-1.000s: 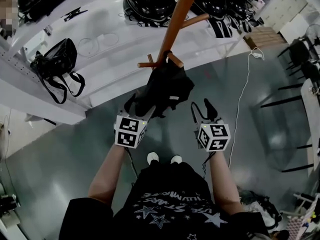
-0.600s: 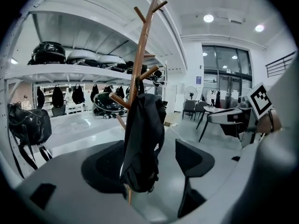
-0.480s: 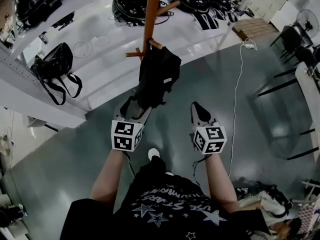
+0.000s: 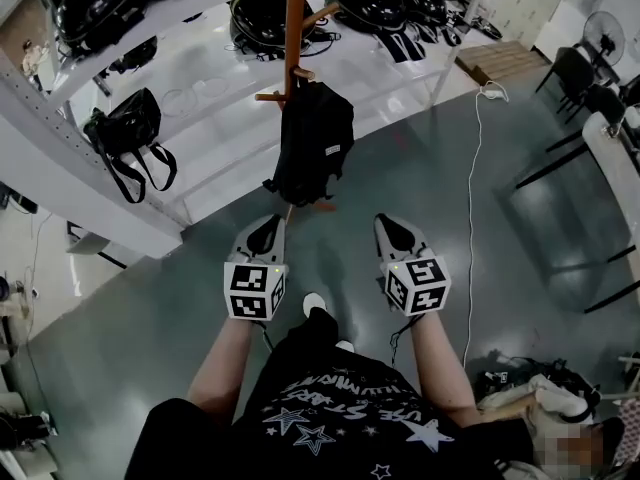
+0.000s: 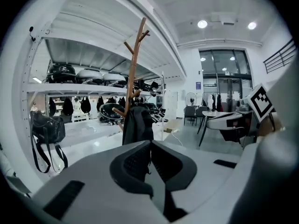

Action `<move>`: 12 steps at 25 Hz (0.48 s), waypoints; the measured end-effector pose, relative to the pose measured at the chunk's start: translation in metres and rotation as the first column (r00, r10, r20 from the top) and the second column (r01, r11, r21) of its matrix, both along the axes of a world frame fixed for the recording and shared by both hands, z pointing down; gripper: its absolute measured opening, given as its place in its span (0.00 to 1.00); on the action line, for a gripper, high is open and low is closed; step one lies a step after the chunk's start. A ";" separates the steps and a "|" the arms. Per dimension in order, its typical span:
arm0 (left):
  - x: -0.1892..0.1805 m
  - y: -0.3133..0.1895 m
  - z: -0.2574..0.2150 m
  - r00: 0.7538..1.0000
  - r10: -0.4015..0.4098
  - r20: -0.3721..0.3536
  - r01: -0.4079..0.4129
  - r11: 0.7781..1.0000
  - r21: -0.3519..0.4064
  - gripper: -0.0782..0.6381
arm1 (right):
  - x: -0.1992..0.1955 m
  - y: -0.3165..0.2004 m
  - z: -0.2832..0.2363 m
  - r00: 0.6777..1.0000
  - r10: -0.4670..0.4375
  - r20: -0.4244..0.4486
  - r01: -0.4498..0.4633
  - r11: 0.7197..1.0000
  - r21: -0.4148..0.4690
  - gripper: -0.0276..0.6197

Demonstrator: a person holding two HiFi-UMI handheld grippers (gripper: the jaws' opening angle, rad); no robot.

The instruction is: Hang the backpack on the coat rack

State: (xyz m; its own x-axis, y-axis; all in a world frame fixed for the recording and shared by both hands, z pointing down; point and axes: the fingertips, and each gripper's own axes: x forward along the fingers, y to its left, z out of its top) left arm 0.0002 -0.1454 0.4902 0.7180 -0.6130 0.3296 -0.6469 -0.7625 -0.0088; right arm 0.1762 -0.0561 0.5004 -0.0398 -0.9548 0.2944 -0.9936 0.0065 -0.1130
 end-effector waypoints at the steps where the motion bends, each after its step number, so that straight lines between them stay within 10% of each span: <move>1: -0.005 0.009 0.000 1.000 0.003 0.003 -0.003 1.000 -0.004 0.14 | -0.005 0.007 -0.001 1.000 -0.006 -0.005 0.006 1.000 0.000 0.06; 12: -0.095 0.088 -0.002 0.999 -0.050 0.020 0.051 0.998 -0.044 0.13 | -0.077 0.054 -0.013 0.993 -0.113 -0.023 0.112 0.994 -0.006 0.06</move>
State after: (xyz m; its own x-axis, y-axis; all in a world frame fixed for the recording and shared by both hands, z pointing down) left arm -0.0944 -0.0572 0.4882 0.6799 -0.6329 0.3705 -0.6849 -0.7285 0.0124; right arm 0.0987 -0.0020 0.4872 -0.1399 -0.9432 0.3012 -0.9889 0.1179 -0.0899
